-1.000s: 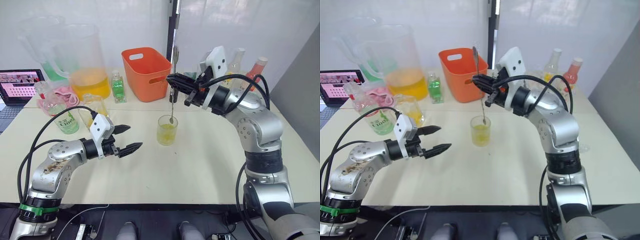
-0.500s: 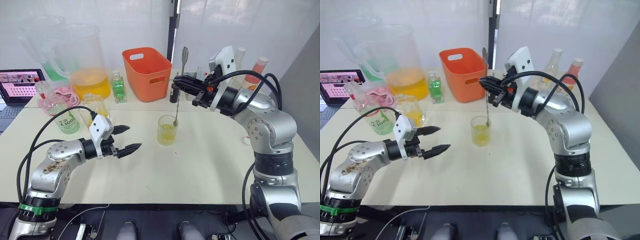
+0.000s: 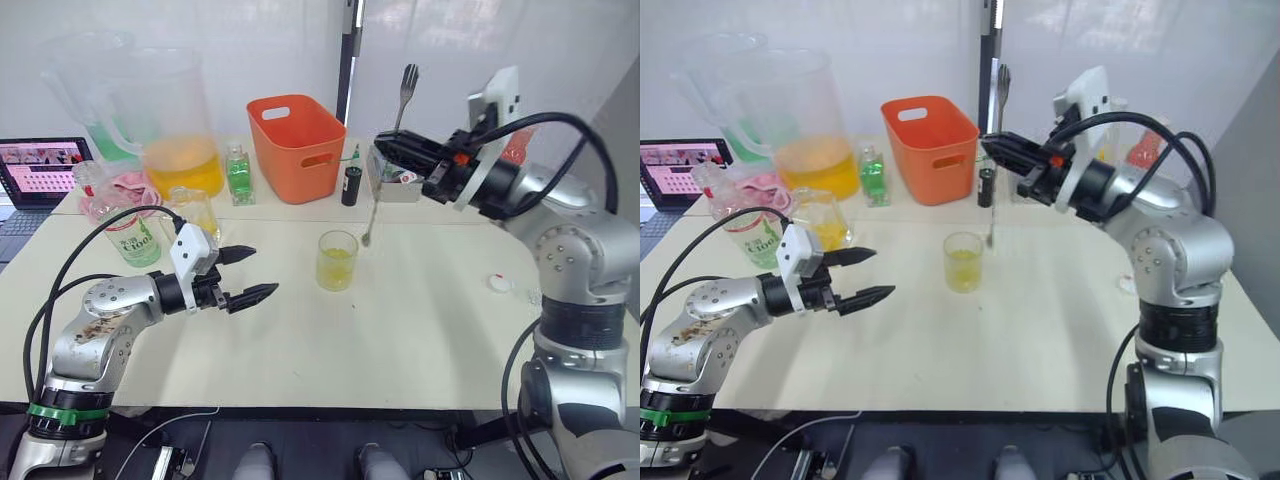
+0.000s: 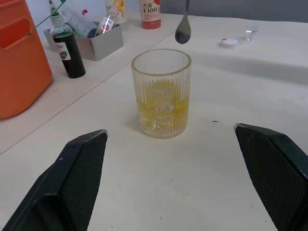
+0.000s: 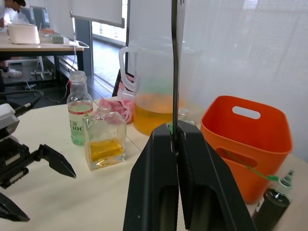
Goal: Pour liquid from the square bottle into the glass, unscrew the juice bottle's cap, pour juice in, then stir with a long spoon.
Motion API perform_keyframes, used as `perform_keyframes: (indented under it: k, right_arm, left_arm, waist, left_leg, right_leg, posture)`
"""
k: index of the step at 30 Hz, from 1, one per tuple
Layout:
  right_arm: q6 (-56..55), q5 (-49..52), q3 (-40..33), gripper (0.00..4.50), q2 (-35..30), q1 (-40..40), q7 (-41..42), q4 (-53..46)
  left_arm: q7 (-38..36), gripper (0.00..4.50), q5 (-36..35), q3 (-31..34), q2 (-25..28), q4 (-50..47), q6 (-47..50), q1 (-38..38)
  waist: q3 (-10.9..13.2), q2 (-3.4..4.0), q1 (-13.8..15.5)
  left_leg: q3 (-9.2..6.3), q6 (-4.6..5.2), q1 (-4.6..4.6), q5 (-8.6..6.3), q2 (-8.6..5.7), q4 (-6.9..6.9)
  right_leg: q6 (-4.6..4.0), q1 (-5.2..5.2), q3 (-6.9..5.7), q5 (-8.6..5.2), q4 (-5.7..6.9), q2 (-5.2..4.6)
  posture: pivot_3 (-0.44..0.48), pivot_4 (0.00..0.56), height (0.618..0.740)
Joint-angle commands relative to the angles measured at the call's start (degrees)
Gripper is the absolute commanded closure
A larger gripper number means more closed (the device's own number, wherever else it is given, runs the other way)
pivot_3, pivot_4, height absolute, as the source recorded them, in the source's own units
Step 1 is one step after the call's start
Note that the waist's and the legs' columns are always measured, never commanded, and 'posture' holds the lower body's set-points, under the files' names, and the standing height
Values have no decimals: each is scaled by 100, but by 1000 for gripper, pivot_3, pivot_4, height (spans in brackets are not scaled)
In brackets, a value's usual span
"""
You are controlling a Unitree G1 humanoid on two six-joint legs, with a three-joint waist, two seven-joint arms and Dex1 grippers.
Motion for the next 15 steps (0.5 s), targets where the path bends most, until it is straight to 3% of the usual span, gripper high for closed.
perform_keyframes:
  k: [1,6,10,15]
  right_arm:
    - [438,372,-620,4500,-593,-233,126,255]
    - [1049,727,-961,4500,-856,-333,-90,563]
    - [2119,732,-964,4500,-1693,166,-127,576]
    - [2689,475,-769,4500,-1955,439,-645,417]
  left_arm:
    - [-148,16,-263,351,194,-195,-1,-163]
    - [-128,16,-298,450,213,-176,-113,-274]
    - [-530,16,-363,568,548,-100,-88,-293]
    - [-553,16,-392,566,549,-33,-59,-313]
  waist:
    - [0,0,0]
    - [1,0,4]
    - [1,-1,-4]
    - [1,2,-25]
  left_leg:
    - [1,0,0,0,0,-1]
    - [1,0,-1,0,0,0]
    - [1,0,0,0,0,-3]
    - [6,0,-1,0,-2,-1]
  right_leg:
    - [0,0,0,0,-1,0]
    - [0,0,1,-1,-2,-2]
    - [-3,0,2,-4,-2,-1]
    - [-2,-4,4,-6,-4,-5]
  posture:
    - [0,150,703]
    - [0,150,703]
    - [0,150,703]
    - [0,150,703]
